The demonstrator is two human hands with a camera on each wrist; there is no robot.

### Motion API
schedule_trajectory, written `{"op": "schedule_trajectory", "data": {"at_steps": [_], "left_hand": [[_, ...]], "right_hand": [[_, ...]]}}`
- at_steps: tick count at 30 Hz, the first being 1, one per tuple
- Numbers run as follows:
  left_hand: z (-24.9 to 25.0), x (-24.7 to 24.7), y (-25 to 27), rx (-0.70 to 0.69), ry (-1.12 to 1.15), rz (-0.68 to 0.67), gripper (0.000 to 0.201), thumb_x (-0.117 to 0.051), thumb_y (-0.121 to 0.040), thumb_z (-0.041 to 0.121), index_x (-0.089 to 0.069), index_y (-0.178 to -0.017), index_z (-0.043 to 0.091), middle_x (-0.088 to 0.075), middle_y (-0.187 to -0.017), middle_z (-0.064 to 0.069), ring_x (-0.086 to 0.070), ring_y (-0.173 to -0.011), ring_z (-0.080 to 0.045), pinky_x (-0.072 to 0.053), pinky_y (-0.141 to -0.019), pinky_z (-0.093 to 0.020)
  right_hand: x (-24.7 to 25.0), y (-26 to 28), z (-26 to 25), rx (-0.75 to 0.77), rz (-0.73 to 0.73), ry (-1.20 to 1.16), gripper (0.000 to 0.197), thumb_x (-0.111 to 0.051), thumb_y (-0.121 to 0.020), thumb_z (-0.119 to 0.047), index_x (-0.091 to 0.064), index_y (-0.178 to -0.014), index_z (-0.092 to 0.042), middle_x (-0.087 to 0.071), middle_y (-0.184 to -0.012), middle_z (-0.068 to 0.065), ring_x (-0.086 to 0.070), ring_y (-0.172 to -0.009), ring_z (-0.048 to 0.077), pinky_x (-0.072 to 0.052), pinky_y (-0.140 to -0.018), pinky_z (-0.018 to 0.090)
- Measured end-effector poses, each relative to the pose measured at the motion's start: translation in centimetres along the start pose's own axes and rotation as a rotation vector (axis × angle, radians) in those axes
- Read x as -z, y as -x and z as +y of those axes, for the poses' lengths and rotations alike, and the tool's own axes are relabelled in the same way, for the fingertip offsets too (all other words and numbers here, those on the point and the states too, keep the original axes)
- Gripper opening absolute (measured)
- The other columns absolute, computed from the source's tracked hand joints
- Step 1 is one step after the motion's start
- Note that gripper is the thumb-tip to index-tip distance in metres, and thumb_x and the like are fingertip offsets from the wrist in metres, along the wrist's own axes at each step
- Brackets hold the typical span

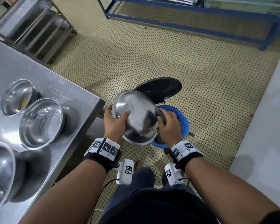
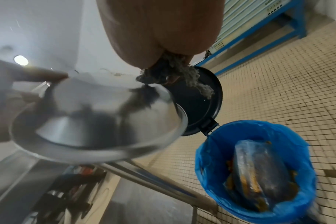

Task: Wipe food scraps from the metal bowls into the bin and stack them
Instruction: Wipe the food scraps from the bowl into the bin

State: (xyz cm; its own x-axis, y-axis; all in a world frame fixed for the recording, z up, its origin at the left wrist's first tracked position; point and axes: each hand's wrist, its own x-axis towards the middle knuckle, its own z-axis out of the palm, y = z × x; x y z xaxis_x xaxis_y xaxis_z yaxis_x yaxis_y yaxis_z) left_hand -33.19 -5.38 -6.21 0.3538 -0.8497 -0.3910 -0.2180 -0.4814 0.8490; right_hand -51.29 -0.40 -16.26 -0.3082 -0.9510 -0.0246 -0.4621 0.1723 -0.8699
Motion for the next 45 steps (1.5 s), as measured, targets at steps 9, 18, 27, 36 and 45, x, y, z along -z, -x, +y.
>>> {"op": "schedule_trajectory", "data": {"at_steps": [9,18,27,36,45], "left_hand": [[0.8,-0.3,0.9,0.007,0.131,-0.008,0.055,-0.081,-0.091,0.016,-0.051,-0.137,0.019,-0.065,-0.117,0.001,-0.070,-0.102,-0.017,-0.061,-0.067,-0.020],[0.7,0.3,1.0,-0.019,0.128,0.025,0.065,-0.082,-0.090,0.019,-0.050,-0.146,0.017,-0.065,-0.126,-0.004,-0.071,-0.108,-0.023,-0.064,-0.071,-0.027],[1.3,-0.1,1.0,-0.046,0.131,0.013,0.068,-0.084,-0.088,0.021,-0.050,-0.146,0.017,-0.065,-0.123,-0.003,-0.071,-0.109,-0.025,-0.065,-0.087,-0.043],[1.5,-0.3,1.3,-0.069,0.119,0.001,0.069,-0.085,-0.088,0.020,-0.050,-0.147,0.015,-0.067,-0.124,-0.006,-0.072,-0.108,-0.023,-0.064,-0.090,-0.042],[2.3,-0.1,0.9,-0.091,0.137,0.027,0.068,-0.085,-0.088,0.019,-0.052,-0.147,0.017,-0.069,-0.125,-0.005,-0.072,-0.109,-0.022,-0.063,-0.093,-0.042]], "right_hand": [[-1.6,2.3,-2.4,0.458,-0.041,0.179,0.043,-0.050,-0.104,-0.029,-0.056,-0.144,-0.014,-0.057,-0.141,0.014,-0.054,-0.118,0.030,-0.044,-0.101,0.036],[-1.0,1.0,0.9,0.064,0.051,0.107,0.044,-0.042,-0.106,-0.028,-0.054,-0.146,-0.013,-0.058,-0.142,0.012,-0.051,-0.129,0.029,-0.039,-0.113,0.050],[-2.2,3.4,-1.4,0.301,-0.037,0.203,0.050,-0.050,-0.101,-0.015,-0.048,-0.150,-0.012,-0.052,-0.149,0.016,-0.051,-0.122,0.036,-0.042,-0.106,0.046],[-1.6,2.4,-3.7,0.412,-0.023,0.171,0.049,-0.039,-0.103,-0.023,-0.050,-0.149,-0.010,-0.052,-0.148,0.016,-0.048,-0.120,0.031,-0.041,-0.104,0.040],[-1.2,1.1,-3.9,0.383,0.025,0.102,0.047,-0.043,-0.104,-0.020,-0.049,-0.150,-0.016,-0.052,-0.150,0.009,-0.046,-0.123,0.026,-0.036,-0.108,0.036]]}}
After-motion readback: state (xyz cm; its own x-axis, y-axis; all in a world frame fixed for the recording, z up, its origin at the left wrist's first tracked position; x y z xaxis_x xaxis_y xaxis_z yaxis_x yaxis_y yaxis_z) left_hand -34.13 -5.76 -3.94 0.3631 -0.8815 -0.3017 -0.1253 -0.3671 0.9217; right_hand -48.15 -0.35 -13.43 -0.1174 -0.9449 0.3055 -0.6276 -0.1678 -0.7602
